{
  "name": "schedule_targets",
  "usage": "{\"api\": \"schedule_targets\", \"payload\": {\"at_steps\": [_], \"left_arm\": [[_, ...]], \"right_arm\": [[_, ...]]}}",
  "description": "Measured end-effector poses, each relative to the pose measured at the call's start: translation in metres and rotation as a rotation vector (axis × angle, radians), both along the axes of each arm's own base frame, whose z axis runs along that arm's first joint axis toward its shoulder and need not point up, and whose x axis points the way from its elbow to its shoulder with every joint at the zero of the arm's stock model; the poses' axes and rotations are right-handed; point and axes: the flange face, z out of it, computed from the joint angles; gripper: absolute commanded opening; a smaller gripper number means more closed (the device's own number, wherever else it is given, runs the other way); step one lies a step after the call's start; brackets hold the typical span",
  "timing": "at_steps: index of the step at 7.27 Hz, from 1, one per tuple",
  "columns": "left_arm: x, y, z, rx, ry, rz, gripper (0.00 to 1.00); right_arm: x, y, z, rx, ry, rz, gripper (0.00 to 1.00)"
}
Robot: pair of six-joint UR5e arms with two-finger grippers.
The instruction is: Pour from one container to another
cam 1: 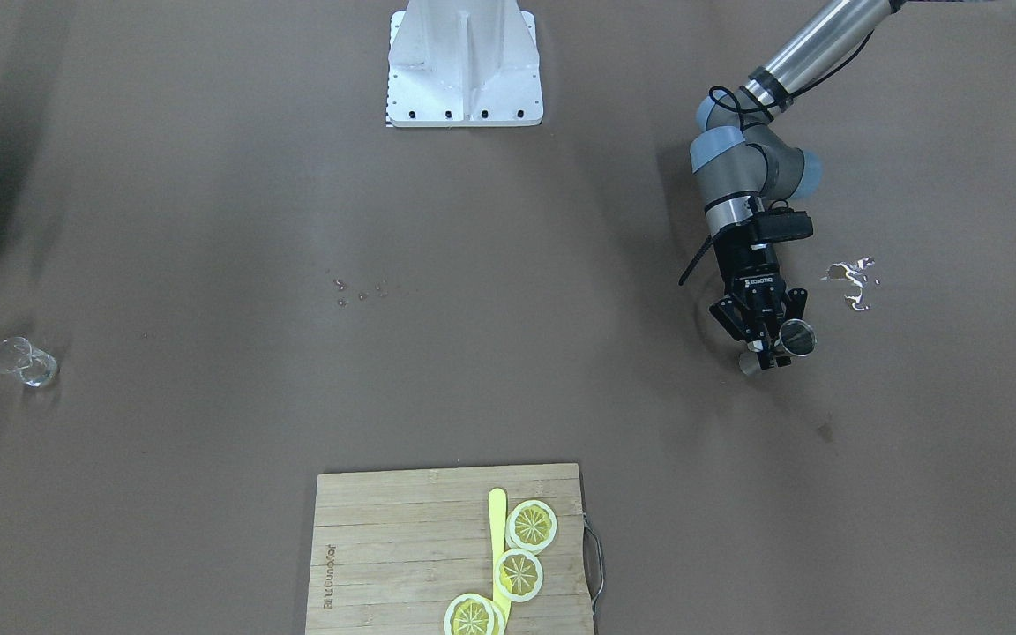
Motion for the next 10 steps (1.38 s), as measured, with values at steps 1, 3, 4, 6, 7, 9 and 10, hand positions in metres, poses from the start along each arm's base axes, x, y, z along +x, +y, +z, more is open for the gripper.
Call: {"api": "schedule_targets", "payload": {"at_steps": [1, 3, 4, 6, 7, 9, 10], "left_arm": [[0.000, 0.000, 0.000, -0.001, -0.001, 0.000, 0.12], [0.001, 0.000, 0.001, -0.003, -0.008, 0.000, 0.24], [0.001, 0.000, 0.000, -0.004, -0.010, 0.000, 0.28], [0.001, -0.001, 0.000, -0.005, -0.014, -0.001, 0.34], [0.001, -0.002, -0.001, -0.005, -0.014, -0.001, 0.36], [0.001, -0.003, -0.002, -0.005, -0.014, -0.003, 0.38], [0.001, -0.003, -0.002, -0.004, -0.013, -0.004, 0.38]], "right_arm": [[0.004, -0.003, -0.012, -0.073, 0.007, -0.010, 1.00], [0.014, 0.004, -0.038, -0.213, 0.045, -0.012, 1.00], [0.023, 0.008, -0.046, -0.288, 0.065, 0.002, 1.00], [0.051, 0.013, -0.046, -0.469, 0.093, 0.044, 1.00], [0.066, 0.014, -0.039, -0.541, 0.104, 0.073, 1.00], [0.097, 0.014, -0.022, -0.678, 0.124, 0.141, 1.00], [0.115, 0.012, -0.021, -0.758, 0.127, 0.185, 1.00]]}}
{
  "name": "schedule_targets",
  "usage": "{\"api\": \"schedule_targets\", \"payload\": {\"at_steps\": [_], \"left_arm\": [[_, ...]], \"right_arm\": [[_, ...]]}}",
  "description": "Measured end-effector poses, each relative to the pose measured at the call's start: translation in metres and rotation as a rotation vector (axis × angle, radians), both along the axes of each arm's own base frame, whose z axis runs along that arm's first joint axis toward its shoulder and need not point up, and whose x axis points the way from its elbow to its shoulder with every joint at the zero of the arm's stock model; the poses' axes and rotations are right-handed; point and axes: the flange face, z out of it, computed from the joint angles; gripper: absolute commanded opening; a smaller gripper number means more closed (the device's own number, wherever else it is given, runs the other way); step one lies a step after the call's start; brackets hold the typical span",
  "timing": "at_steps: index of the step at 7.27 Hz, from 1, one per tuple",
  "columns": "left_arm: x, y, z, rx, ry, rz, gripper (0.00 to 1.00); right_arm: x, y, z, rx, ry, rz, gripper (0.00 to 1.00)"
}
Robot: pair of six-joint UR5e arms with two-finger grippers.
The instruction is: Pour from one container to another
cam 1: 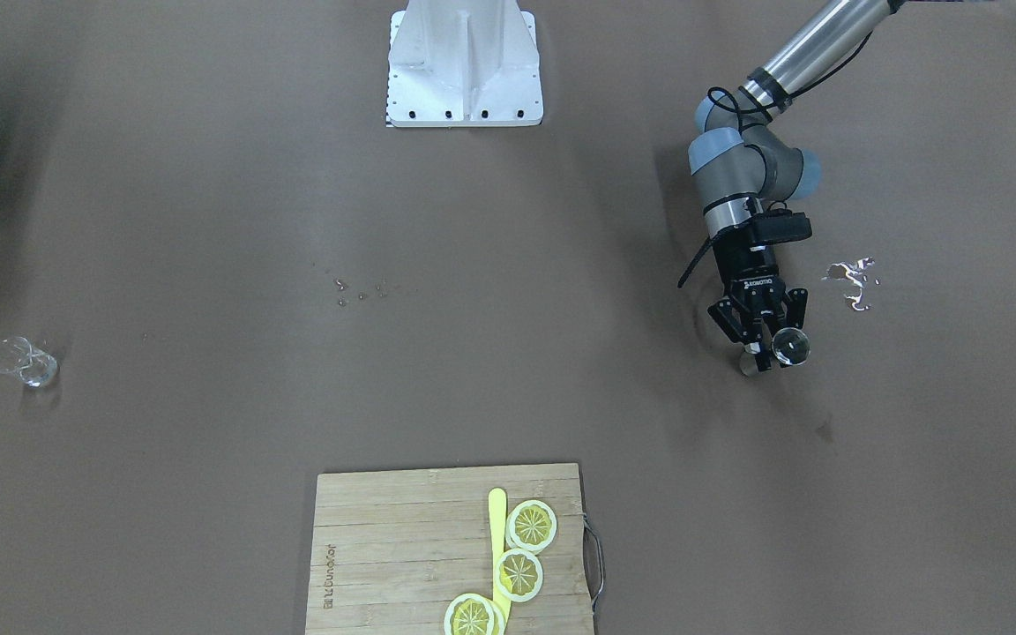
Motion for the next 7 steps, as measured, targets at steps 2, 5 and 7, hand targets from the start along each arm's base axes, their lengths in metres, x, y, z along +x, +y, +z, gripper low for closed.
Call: {"api": "schedule_targets", "payload": {"at_steps": [2, 5, 7], "left_arm": [[0.000, 0.000, -0.002, 0.001, 0.003, 0.000, 0.38], [0.000, 0.000, -0.003, 0.002, 0.005, 0.000, 0.47], [0.000, -0.001, -0.003, 0.003, 0.007, -0.001, 0.61]], "right_arm": [[0.022, 0.001, -0.007, -0.097, 0.018, 0.052, 1.00], [0.027, 0.005, -0.008, -0.129, 0.028, 0.054, 1.00], [0.028, 0.006, -0.007, -0.097, 0.028, 0.018, 1.00]]}}
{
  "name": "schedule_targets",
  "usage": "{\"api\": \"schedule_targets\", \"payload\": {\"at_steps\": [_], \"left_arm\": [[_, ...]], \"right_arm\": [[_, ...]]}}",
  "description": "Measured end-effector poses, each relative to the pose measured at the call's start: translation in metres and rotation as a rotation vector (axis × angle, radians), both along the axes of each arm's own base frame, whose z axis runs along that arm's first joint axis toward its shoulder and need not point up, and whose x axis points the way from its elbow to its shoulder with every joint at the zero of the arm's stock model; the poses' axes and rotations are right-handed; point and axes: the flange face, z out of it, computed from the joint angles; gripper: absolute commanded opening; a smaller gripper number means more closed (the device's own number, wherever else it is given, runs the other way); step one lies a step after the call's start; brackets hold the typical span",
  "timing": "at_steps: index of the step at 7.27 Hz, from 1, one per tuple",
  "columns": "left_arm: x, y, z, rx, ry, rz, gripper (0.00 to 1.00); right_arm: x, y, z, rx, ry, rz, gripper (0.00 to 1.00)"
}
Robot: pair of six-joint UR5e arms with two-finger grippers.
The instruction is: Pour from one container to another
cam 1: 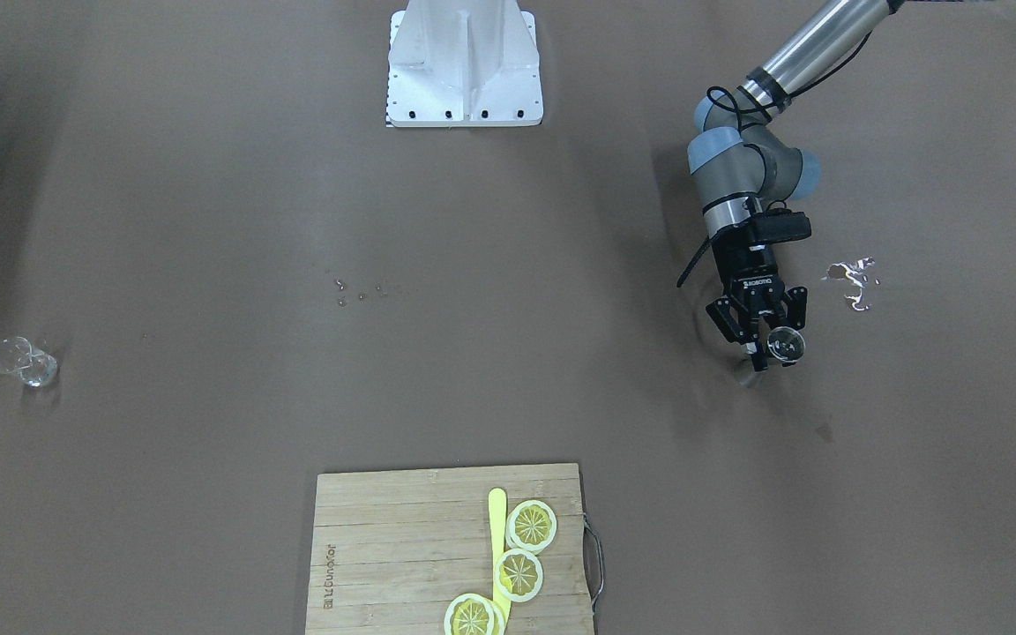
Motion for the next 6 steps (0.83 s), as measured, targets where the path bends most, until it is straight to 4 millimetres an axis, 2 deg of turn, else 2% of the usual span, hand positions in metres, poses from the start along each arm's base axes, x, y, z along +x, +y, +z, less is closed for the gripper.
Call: {"api": "schedule_targets", "payload": {"at_steps": [1, 2, 6], "left_arm": [[-0.0002, -0.0004, -0.0006, 0.000, 0.001, -0.001, 0.68], [-0.0006, -0.0011, -0.0011, 0.001, 0.002, -0.002, 0.96], [-0.0022, -0.0023, -0.0034, 0.003, 0.001, -0.004, 0.97]], "right_arm": [[-0.0001, -0.0003, -0.0001, 0.018, 0.000, -0.018, 1.00], [0.0003, -0.0002, 0.0005, 0.047, 0.004, -0.049, 1.00], [0.0046, -0.0051, 0.0016, 0.110, 0.063, -0.103, 1.00]]}}
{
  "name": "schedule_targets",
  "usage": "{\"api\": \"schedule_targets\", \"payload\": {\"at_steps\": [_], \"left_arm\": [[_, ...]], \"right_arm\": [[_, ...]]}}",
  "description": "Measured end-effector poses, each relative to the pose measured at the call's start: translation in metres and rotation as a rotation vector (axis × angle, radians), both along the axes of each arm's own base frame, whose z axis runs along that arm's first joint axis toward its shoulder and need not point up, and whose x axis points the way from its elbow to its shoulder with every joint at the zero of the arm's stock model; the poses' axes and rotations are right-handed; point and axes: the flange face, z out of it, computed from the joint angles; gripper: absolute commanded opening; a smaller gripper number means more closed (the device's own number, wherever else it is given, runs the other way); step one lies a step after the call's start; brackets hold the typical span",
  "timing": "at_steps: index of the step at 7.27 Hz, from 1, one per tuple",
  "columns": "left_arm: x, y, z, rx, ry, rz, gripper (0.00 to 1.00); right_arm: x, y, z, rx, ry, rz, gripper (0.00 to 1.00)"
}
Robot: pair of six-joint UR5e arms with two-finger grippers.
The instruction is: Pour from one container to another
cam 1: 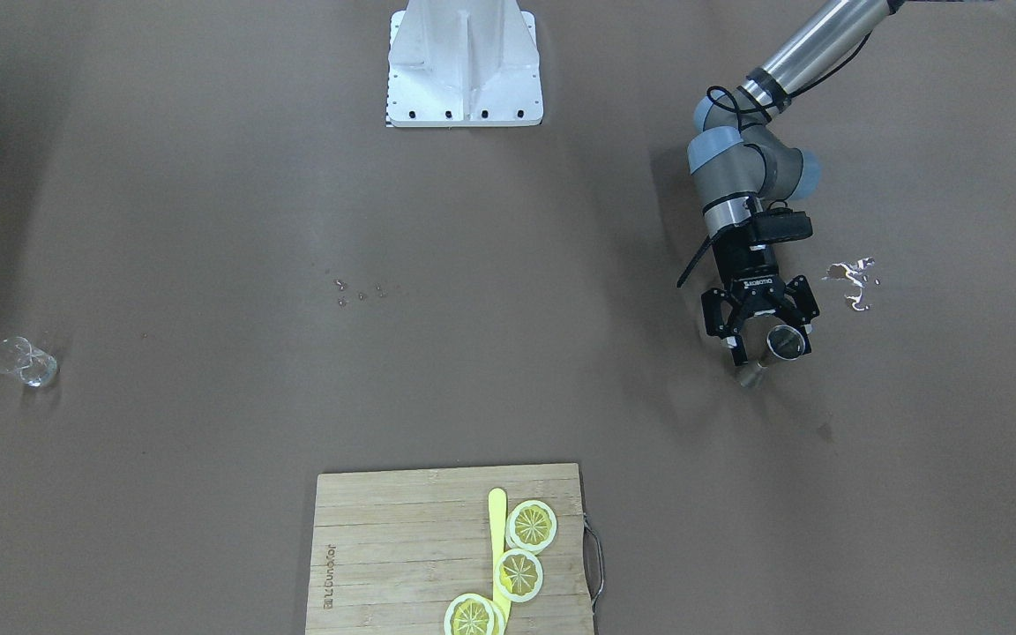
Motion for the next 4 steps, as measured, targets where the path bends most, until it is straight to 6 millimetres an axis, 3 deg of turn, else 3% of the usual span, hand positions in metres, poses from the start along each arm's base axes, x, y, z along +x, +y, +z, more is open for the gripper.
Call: {"api": "schedule_targets", "payload": {"at_steps": [4], "left_arm": [[-0.017, -0.005, -0.010, 0.005, -0.001, -0.016, 0.97]], "right_arm": [[0.001, -0.003, -0.003, 0.015, 0.006, 0.001, 1.00]]}}
